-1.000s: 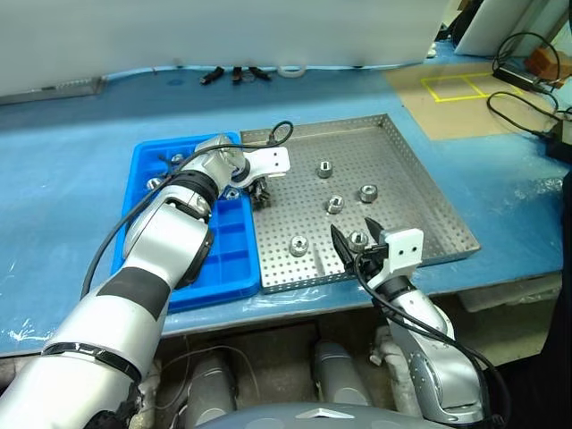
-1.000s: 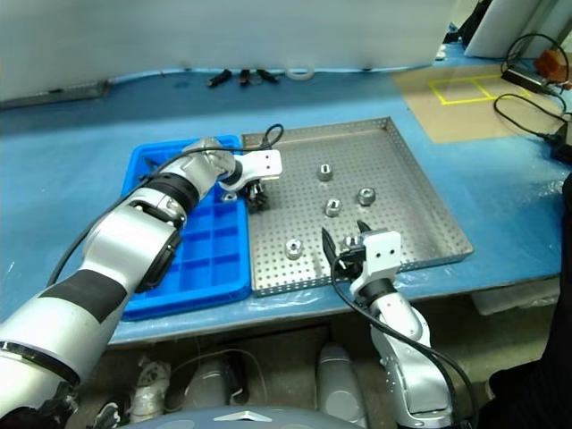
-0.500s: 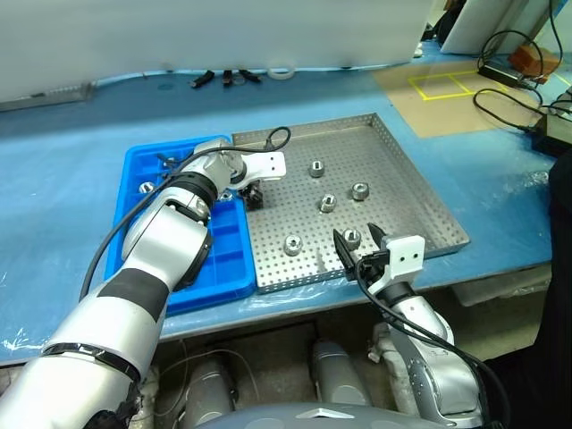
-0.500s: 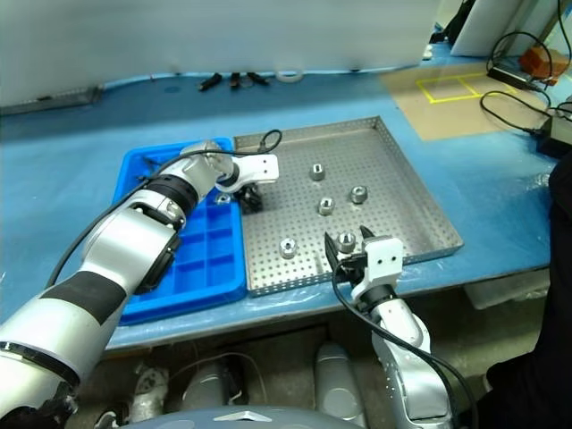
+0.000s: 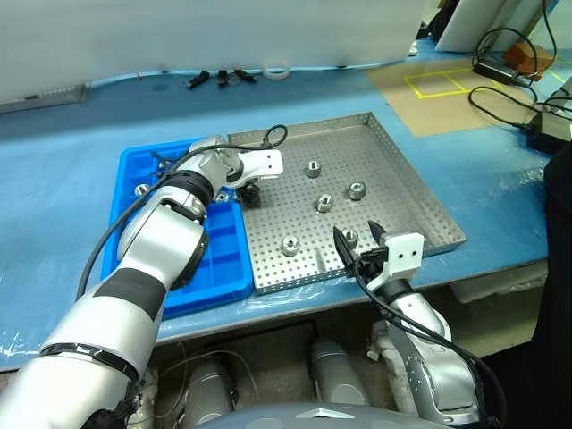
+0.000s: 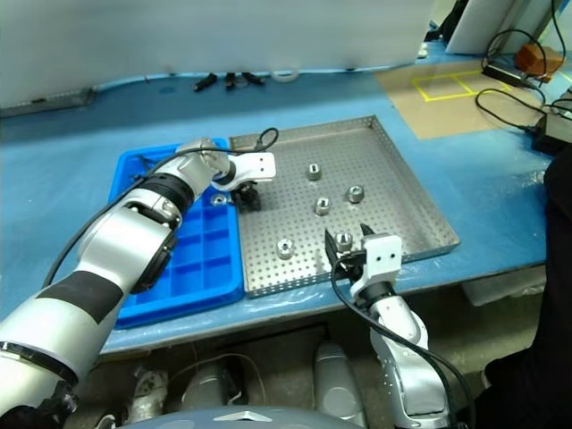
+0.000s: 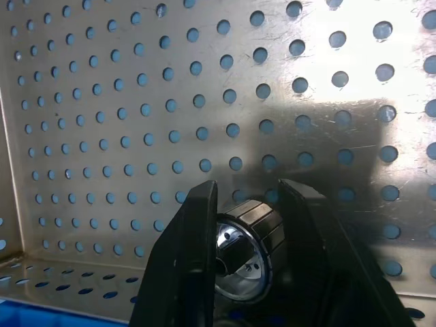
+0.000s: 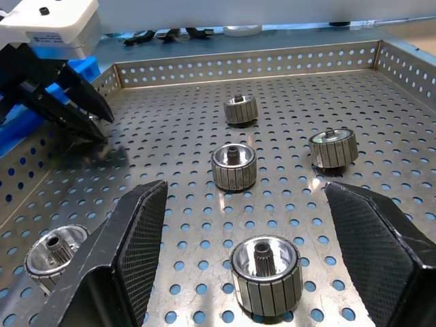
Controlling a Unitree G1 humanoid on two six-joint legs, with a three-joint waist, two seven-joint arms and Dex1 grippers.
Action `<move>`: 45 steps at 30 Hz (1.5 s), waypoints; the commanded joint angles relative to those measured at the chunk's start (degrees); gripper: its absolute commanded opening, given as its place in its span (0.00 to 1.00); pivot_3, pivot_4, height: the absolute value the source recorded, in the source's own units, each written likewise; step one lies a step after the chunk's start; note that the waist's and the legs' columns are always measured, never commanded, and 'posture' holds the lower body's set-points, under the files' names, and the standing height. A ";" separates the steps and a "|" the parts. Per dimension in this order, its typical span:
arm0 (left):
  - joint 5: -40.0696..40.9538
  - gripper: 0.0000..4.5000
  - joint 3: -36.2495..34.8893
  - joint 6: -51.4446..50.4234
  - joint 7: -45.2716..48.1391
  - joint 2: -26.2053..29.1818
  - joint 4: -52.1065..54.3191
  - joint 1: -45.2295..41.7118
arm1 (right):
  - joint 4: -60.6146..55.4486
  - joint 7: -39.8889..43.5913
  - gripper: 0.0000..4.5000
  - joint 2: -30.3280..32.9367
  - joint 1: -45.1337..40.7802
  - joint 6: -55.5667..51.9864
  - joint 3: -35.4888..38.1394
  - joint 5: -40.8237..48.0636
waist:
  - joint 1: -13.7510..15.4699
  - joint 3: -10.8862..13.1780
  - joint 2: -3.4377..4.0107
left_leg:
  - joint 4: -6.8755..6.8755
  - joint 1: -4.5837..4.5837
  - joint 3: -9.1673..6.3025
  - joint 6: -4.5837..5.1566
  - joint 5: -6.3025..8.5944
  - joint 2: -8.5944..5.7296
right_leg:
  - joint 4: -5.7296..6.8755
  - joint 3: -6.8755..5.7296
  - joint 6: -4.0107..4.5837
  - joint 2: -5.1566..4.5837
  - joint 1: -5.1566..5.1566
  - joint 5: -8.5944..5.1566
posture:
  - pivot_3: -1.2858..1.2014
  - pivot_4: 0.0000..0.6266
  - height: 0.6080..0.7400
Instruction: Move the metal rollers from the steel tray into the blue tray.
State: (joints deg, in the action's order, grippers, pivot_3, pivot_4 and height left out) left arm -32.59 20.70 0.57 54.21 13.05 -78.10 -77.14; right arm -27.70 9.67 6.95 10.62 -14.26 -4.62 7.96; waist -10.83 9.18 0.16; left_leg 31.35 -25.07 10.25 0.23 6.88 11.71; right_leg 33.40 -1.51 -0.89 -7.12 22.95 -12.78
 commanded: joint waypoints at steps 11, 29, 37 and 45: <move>5.17 0.21 -4.85 1.30 4.91 1.72 -0.88 -0.16 | -1.16 -0.71 0.87 -0.94 -0.29 0.97 -0.64 -0.25 | -0.93 0.03 -0.04 | 0.01 -0.08 0.00 0.01 0.00 -0.01 | 0.00 -0.03 0.00 -0.02 0.03 0.00 | 0.27 0.24 1.00; 16.66 0.21 -15.76 -1.91 13.78 3.34 0.38 -6.31 | 0.40 -1.26 0.87 -2.24 -3.37 0.87 -1.60 -0.55 | -0.77 0.19 -0.19 | 0.01 -0.18 0.00 0.03 0.00 0.00 | 0.01 -0.02 0.01 -0.04 0.13 0.00 | 0.28 0.24 1.00; 18.69 0.21 -17.56 -0.89 13.66 5.49 0.92 -9.15 | 0.47 -1.18 0.87 -2.25 -3.64 0.53 -2.23 -0.65 | -0.55 0.21 -0.17 | 0.00 -0.16 0.00 0.03 0.01 0.01 | 0.02 -0.02 0.02 -0.03 0.13 0.00 | 0.29 0.24 1.00; 15.06 0.21 -12.92 5.72 15.90 8.51 1.29 -10.34 | 1.95 -1.17 0.87 -2.47 -3.02 2.32 -2.51 -0.80 | -0.46 0.24 -0.17 | 0.01 -0.17 0.00 0.02 0.01 0.01 | 0.04 -0.02 0.01 -0.03 0.13 0.00 | 0.29 0.24 1.00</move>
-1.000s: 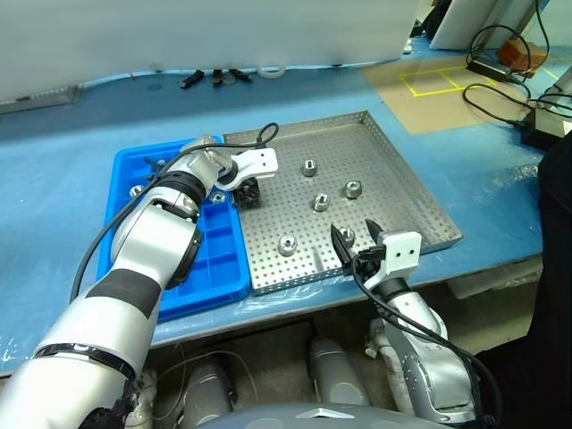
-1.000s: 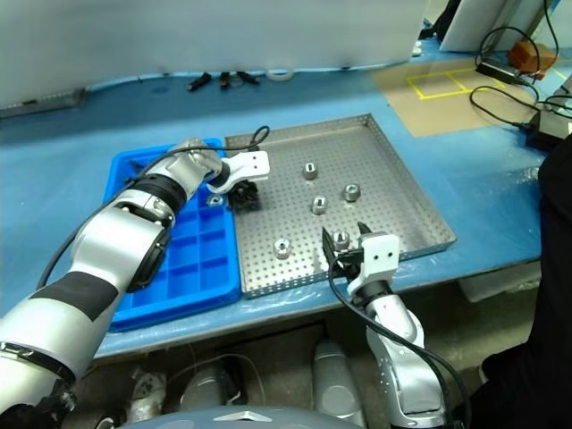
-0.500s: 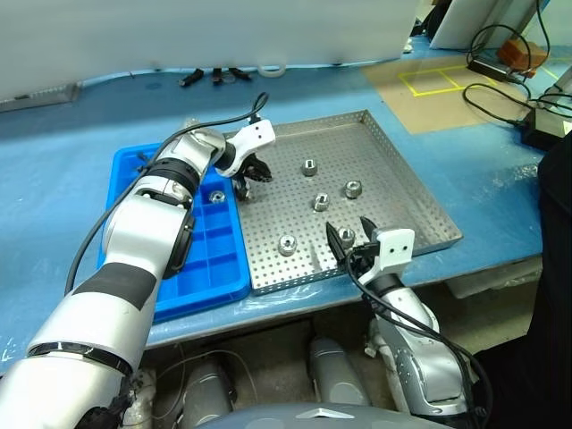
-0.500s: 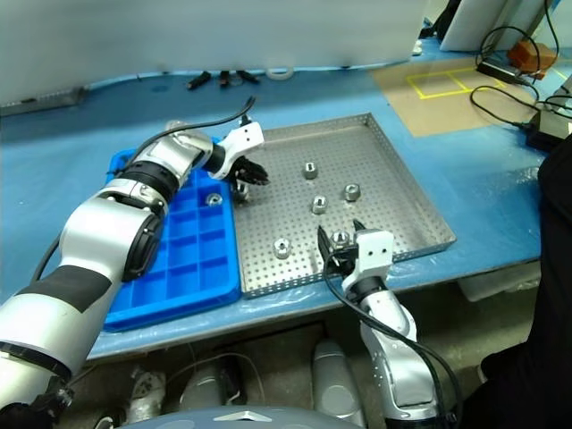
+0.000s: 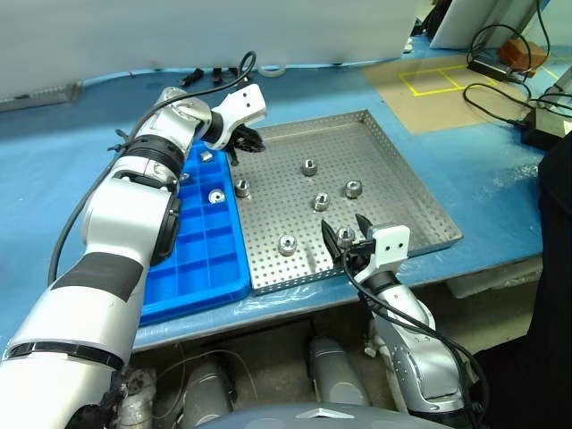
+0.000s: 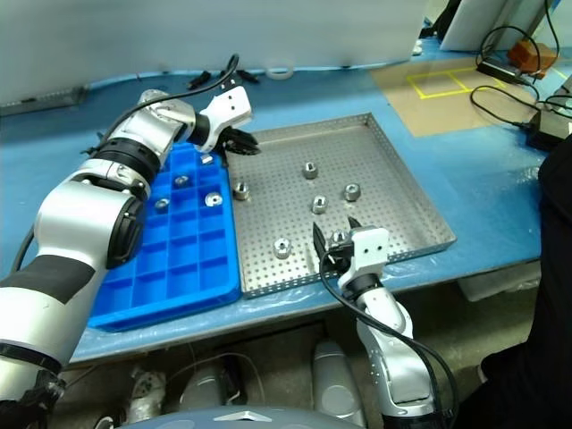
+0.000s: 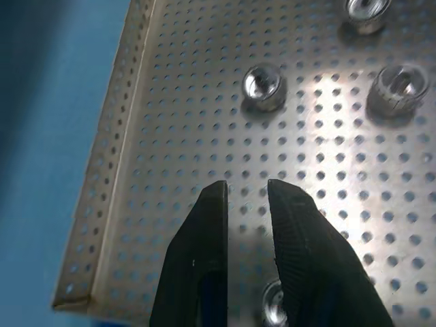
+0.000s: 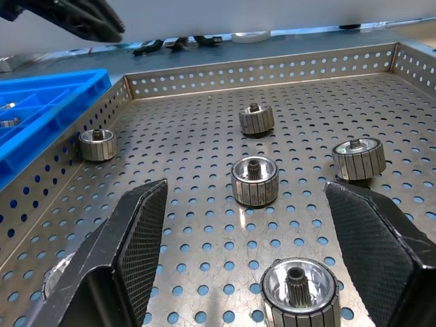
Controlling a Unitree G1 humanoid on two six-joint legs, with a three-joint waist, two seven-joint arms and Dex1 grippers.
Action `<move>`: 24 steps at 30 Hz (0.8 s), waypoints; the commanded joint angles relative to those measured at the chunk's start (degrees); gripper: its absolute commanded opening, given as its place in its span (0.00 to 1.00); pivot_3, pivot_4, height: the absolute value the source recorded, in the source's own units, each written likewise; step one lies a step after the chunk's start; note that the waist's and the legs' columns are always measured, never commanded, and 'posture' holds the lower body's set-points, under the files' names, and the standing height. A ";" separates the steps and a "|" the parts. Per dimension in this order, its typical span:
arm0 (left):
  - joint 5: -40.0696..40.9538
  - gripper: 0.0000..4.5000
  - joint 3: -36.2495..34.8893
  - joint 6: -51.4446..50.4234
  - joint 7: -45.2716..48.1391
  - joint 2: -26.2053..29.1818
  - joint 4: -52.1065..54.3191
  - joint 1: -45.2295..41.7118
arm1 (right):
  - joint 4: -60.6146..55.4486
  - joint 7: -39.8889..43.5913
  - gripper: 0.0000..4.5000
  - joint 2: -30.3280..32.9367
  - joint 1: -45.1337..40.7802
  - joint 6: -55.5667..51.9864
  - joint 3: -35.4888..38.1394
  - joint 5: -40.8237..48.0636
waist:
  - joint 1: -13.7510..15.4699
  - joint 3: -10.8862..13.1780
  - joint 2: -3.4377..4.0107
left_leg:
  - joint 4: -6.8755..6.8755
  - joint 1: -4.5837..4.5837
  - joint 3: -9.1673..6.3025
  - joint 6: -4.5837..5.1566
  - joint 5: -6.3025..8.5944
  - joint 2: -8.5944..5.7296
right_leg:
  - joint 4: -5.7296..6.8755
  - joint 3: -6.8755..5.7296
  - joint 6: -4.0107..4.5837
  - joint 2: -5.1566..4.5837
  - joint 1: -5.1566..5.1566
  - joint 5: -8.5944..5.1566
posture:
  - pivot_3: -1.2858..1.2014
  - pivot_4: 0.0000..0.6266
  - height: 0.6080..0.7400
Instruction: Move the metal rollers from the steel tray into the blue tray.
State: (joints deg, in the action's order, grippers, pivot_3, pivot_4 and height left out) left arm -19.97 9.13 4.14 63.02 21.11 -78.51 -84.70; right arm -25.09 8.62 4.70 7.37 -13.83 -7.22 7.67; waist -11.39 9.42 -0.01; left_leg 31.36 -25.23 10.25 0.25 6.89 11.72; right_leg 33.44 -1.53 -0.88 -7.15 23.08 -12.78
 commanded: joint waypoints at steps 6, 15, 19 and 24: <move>11.93 0.21 -0.09 4.34 28.52 -3.54 5.86 1.82 | -3.73 1.28 0.87 1.48 1.69 0.79 1.90 1.27 | 1.95 0.01 -0.01 | -0.01 -0.03 0.01 0.17 -0.10 0.00 | 0.00 0.07 0.02 -0.05 -0.01 0.00 | 0.30 0.24 1.00; 15.01 0.33 7.22 6.92 28.75 -8.72 9.15 13.01 | -17.08 5.41 0.87 9.18 5.56 -5.67 12.65 10.76 | 3.18 0.02 0.00 | 0.23 0.05 0.03 0.15 -0.07 0.10 | 0.27 0.21 0.04 -0.02 -0.07 0.00 | 0.29 0.24 1.00; 14.76 0.60 6.65 7.00 27.19 -10.45 8.94 14.57 | -22.38 3.85 0.87 11.34 4.70 -11.28 14.71 12.70 | 3.26 0.01 0.01 | 0.31 0.15 0.04 0.03 0.01 0.05 | 0.31 0.21 0.04 -0.04 -0.14 0.00 | 0.28 0.24 1.00; 14.34 0.95 7.10 7.74 29.03 -11.70 9.32 15.40 | -23.97 2.22 0.87 12.08 2.87 -15.40 14.99 13.14 | 3.08 0.01 0.01 | 0.34 0.13 0.05 0.03 0.01 0.05 | 0.31 0.22 0.04 -0.03 -0.14 0.00 | 0.27 0.24 1.00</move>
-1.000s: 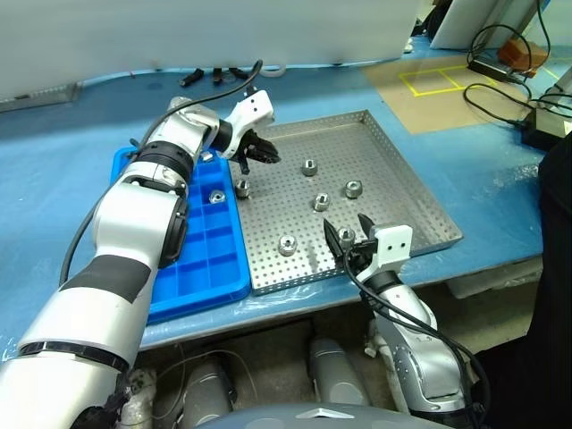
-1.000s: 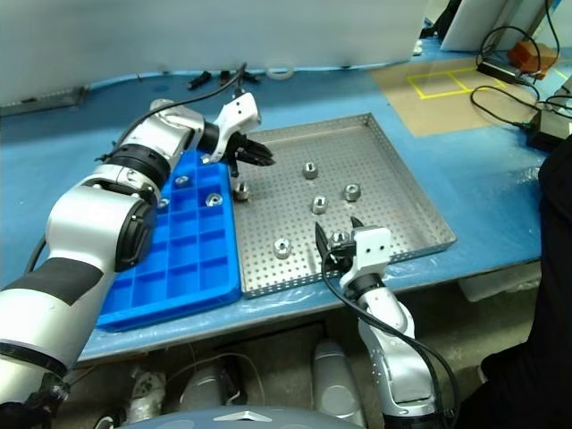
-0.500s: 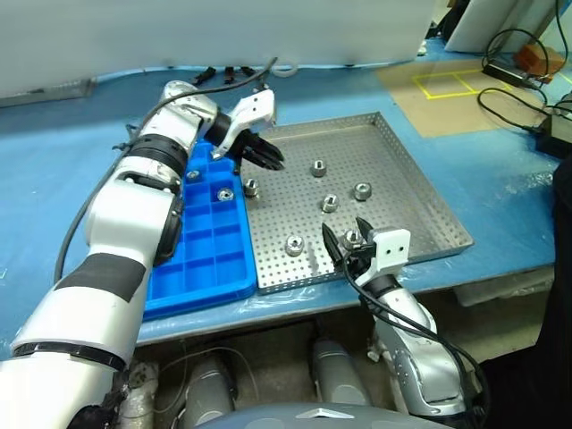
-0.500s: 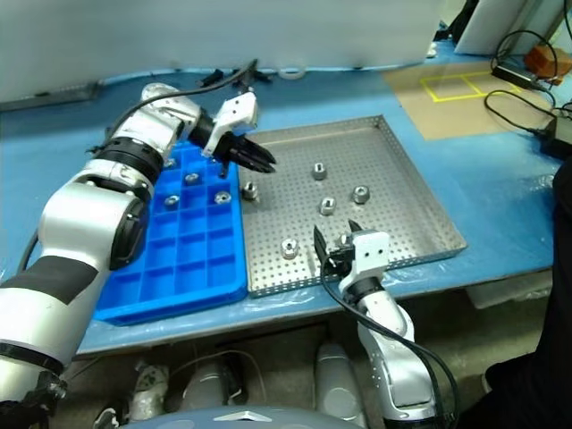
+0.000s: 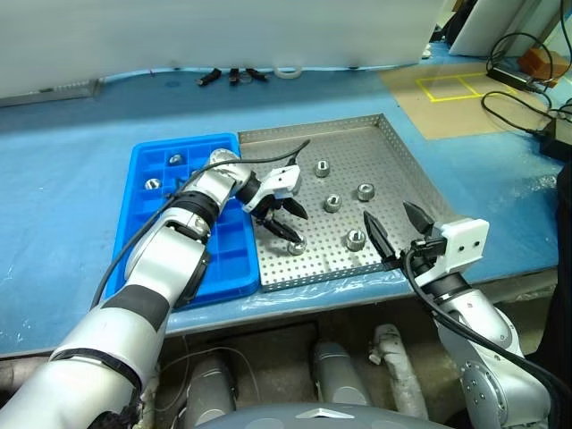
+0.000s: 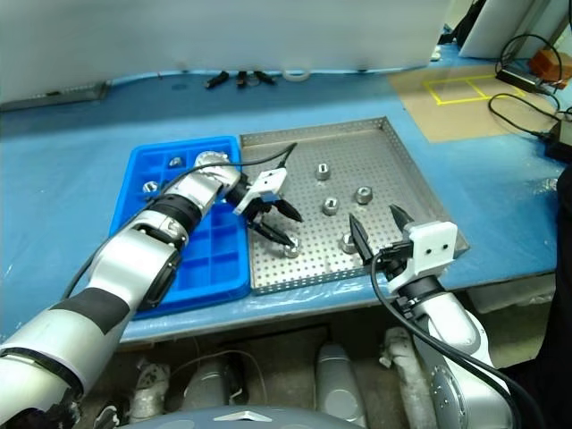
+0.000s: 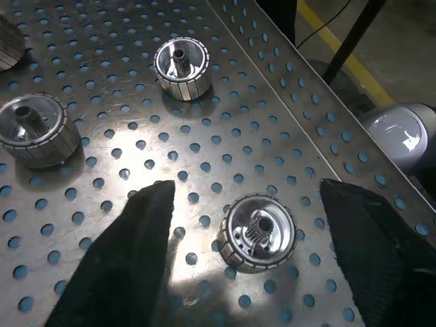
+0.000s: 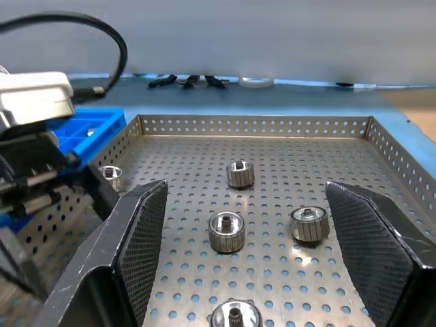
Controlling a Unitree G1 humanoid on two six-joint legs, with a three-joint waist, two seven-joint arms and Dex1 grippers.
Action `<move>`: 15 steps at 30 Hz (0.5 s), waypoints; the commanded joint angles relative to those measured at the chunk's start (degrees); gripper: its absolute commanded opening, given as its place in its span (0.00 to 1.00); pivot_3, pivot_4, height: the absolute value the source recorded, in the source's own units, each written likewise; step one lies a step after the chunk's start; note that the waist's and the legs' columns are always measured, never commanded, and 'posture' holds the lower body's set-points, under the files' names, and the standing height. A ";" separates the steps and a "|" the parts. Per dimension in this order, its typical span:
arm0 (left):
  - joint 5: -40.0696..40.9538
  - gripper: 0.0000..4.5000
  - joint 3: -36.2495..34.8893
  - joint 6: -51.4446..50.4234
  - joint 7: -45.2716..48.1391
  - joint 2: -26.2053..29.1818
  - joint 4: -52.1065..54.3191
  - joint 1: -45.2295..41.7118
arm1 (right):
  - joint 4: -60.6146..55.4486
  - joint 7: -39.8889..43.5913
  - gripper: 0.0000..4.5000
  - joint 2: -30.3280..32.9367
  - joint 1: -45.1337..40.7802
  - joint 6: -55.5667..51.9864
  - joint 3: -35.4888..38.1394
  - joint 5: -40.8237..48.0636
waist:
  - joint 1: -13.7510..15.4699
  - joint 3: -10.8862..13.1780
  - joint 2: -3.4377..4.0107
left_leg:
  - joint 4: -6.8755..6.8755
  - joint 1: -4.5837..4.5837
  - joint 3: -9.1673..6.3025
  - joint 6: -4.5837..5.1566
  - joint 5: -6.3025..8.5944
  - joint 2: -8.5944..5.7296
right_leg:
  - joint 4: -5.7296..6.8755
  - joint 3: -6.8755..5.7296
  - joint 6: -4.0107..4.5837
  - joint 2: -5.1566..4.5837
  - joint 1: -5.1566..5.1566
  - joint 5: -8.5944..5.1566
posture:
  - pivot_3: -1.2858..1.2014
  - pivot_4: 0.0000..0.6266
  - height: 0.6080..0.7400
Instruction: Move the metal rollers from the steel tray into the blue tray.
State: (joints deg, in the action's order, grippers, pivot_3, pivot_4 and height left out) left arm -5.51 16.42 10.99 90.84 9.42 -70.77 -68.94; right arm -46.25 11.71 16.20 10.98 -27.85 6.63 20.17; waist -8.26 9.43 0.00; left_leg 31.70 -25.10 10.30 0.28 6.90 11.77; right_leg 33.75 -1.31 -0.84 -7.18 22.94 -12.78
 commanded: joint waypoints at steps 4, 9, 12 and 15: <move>-3.10 0.98 1.23 3.76 -1.45 -0.26 0.69 0.30 | -3.78 -2.29 0.87 0.43 -1.89 -3.58 0.50 0.37 | -0.27 0.00 0.00 | -0.02 -0.01 0.00 0.00 0.00 0.00 | -0.01 0.00 0.00 0.01 0.02 0.00 | 0.27 0.24 1.00; -5.68 0.98 2.13 4.91 -3.58 -0.92 -0.37 1.01 | -4.70 -3.87 0.87 0.12 -2.08 -5.19 -0.21 -0.29 | -0.28 0.00 0.00 | -0.02 -0.03 0.00 0.00 0.00 -0.01 | -0.03 -0.01 0.00 0.00 0.03 0.00 | 0.27 0.24 1.00; -7.37 0.98 3.01 5.63 -5.24 -1.82 -0.65 2.13 | -4.64 -4.25 0.87 0.12 -1.82 -5.25 -0.25 -0.63 | -0.32 0.00 0.00 | -0.02 -0.02 0.00 0.00 0.00 -0.02 | -0.03 -0.01 -0.01 0.00 0.02 0.00 | 0.27 0.24 1.00; -8.66 0.98 3.87 5.74 -5.75 -2.75 -0.72 3.35 | -3.82 -4.10 0.87 0.13 -0.98 -4.27 -0.17 -1.12 | -0.32 0.00 0.00 | -0.02 -0.02 0.00 0.00 0.00 -0.01 | -0.03 -0.01 -0.01 0.00 0.02 0.00 | 0.26 0.24 1.00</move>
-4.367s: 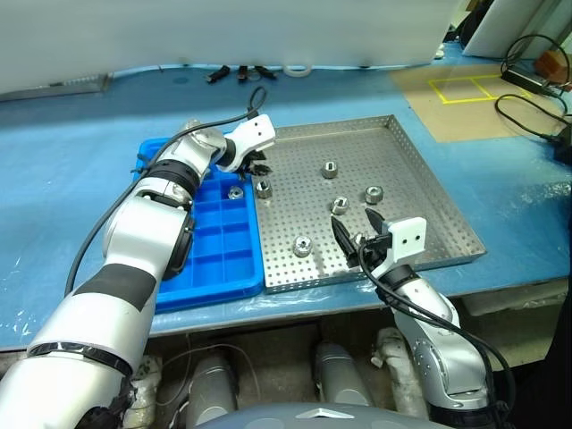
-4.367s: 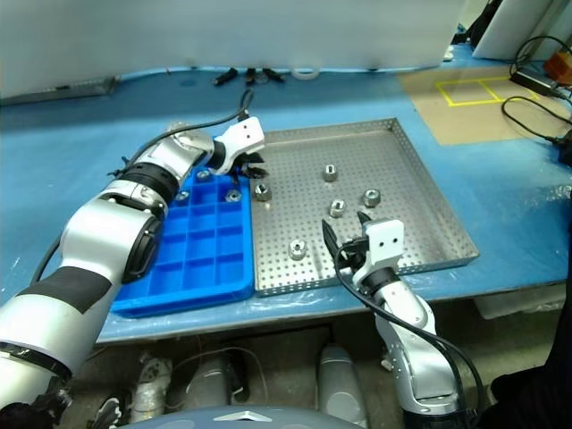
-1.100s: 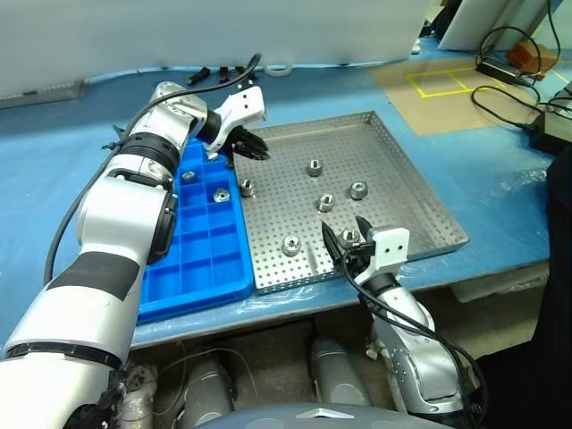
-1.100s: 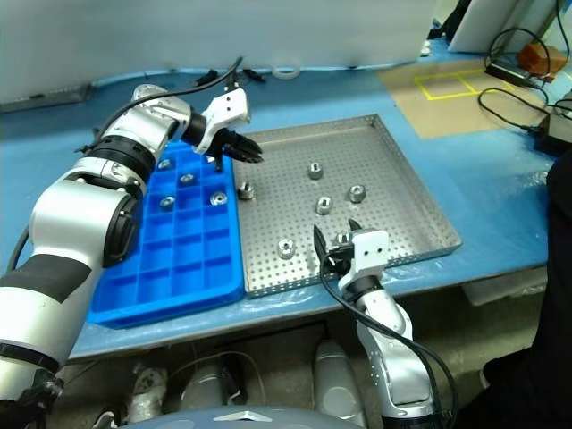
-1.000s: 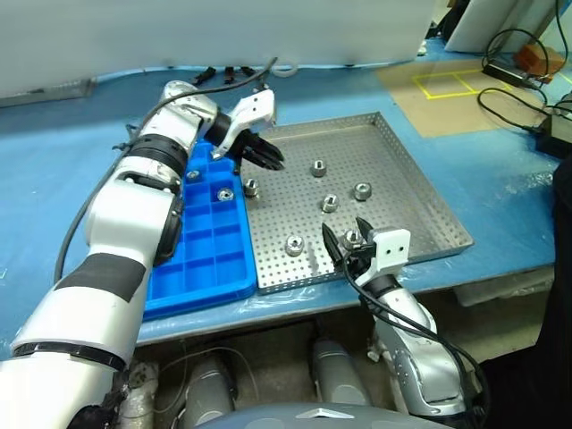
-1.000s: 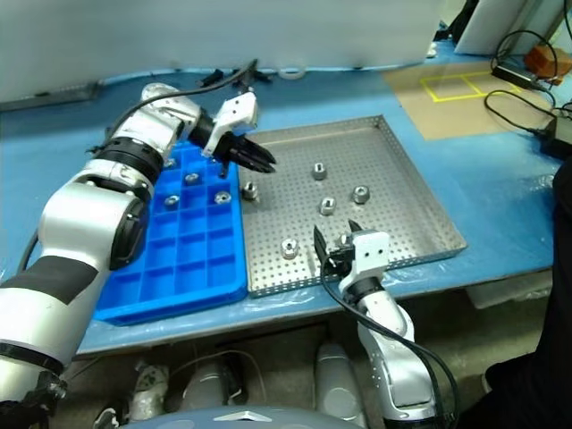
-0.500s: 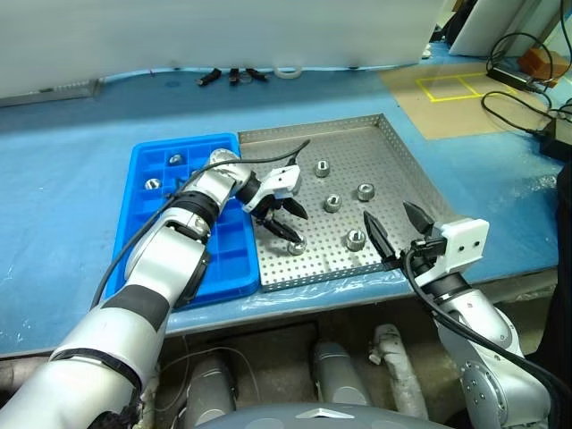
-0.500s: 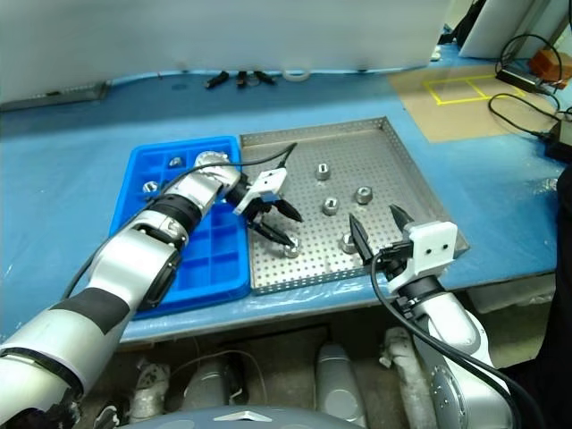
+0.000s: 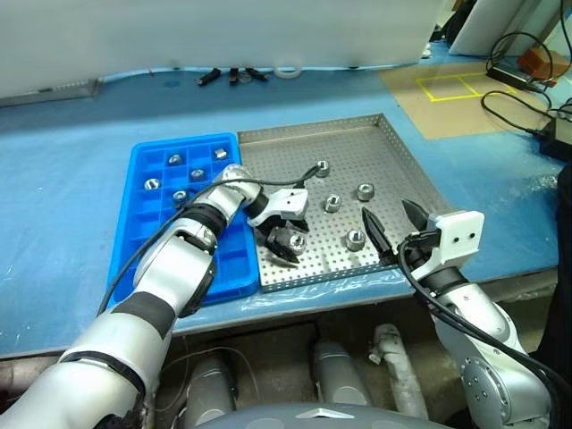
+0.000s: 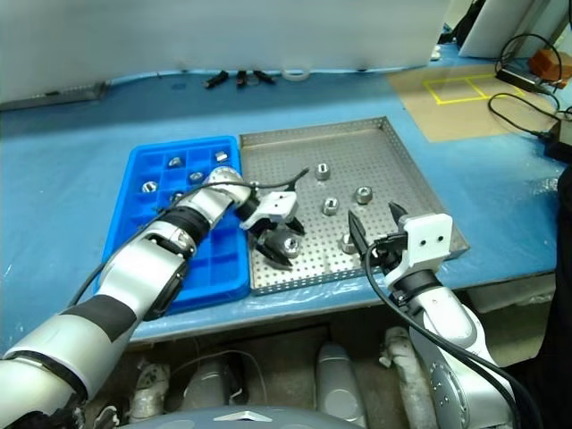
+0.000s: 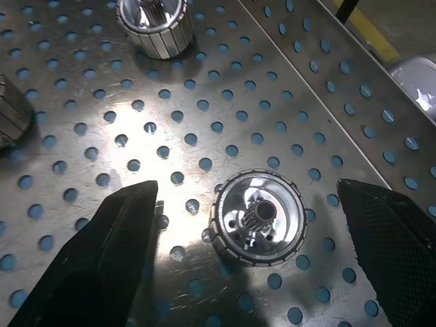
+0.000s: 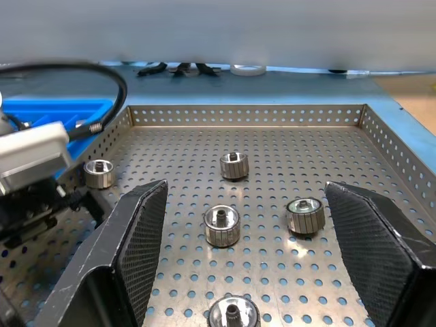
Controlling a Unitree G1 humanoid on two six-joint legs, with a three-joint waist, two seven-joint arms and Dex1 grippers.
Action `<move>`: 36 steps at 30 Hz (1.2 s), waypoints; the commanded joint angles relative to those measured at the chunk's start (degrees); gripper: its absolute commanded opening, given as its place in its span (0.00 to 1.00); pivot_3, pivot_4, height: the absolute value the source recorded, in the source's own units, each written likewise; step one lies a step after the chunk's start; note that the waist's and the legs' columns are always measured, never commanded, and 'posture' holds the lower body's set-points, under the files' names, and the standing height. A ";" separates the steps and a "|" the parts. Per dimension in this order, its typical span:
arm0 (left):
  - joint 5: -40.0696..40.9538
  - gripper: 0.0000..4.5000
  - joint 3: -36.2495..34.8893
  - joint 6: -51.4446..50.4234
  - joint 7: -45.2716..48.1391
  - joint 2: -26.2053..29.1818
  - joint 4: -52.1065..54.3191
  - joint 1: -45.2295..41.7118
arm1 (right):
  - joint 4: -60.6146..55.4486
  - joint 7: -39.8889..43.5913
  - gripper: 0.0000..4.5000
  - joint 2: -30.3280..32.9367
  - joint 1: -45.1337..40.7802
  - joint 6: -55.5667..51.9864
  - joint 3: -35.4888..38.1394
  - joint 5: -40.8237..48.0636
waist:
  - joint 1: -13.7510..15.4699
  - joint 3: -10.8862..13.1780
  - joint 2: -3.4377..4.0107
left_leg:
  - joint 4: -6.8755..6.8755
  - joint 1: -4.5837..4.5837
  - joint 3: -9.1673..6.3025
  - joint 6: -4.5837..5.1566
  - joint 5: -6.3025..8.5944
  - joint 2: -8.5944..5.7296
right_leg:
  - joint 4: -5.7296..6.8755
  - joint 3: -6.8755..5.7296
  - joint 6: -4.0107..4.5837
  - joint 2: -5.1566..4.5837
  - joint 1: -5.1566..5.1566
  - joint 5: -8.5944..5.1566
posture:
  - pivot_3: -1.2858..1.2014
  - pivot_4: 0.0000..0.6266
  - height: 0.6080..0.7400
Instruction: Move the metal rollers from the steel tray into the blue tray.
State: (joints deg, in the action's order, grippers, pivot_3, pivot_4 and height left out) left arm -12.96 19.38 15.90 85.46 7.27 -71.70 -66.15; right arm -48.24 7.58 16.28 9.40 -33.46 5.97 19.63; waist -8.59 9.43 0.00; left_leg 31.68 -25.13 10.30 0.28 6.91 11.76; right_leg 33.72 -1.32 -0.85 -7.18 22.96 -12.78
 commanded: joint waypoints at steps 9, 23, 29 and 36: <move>-4.61 0.86 3.00 0.95 -3.37 0.61 -1.09 1.58 | 1.37 2.52 0.87 -0.26 4.53 5.97 -1.27 -2.32 | -0.18 -0.05 0.01 | 0.08 0.17 -0.02 -0.01 0.01 -0.02 | -0.01 -0.03 -0.01 0.00 -0.21 0.00 | 0.26 0.24 1.00; -4.36 0.38 2.18 0.48 -6.36 1.29 -1.69 0.80 | -0.01 14.68 0.87 6.56 13.83 3.36 -5.99 4.11 | -1.45 -0.07 0.00 | 0.11 0.16 -0.12 -0.02 0.02 -0.02 | -0.05 -0.09 -0.02 0.01 -0.24 -0.01 | 0.27 0.24 1.00; -2.20 0.38 -0.14 -0.86 -6.58 0.97 -1.45 0.04 | 0.75 12.80 0.87 6.47 10.03 2.42 -5.58 3.38 | -1.53 -0.07 0.00 | 0.13 0.16 -0.13 -0.02 0.02 -0.03 | -0.06 -0.07 -0.09 0.00 -0.22 -0.05 | 0.28 0.24 1.00; 5.27 0.38 -8.07 -6.29 -4.71 1.09 0.48 -5.59 | 0.89 12.30 0.87 6.61 7.61 2.08 -3.59 4.25 | -1.35 -0.05 0.00 | 0.11 -0.20 -0.13 0.01 0.02 -0.03 | -0.06 -0.08 -0.01 -0.01 0.11 0.00 | 0.29 0.24 1.00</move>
State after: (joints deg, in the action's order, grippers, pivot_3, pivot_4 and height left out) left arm -11.16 14.48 11.30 79.98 7.83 -72.90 -67.84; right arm -45.84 19.80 22.57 17.49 -31.73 1.11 22.72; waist -9.93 9.38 0.00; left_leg 31.79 -25.38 10.17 0.32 6.94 11.73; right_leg 33.65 -1.41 -0.86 -7.18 23.11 -12.77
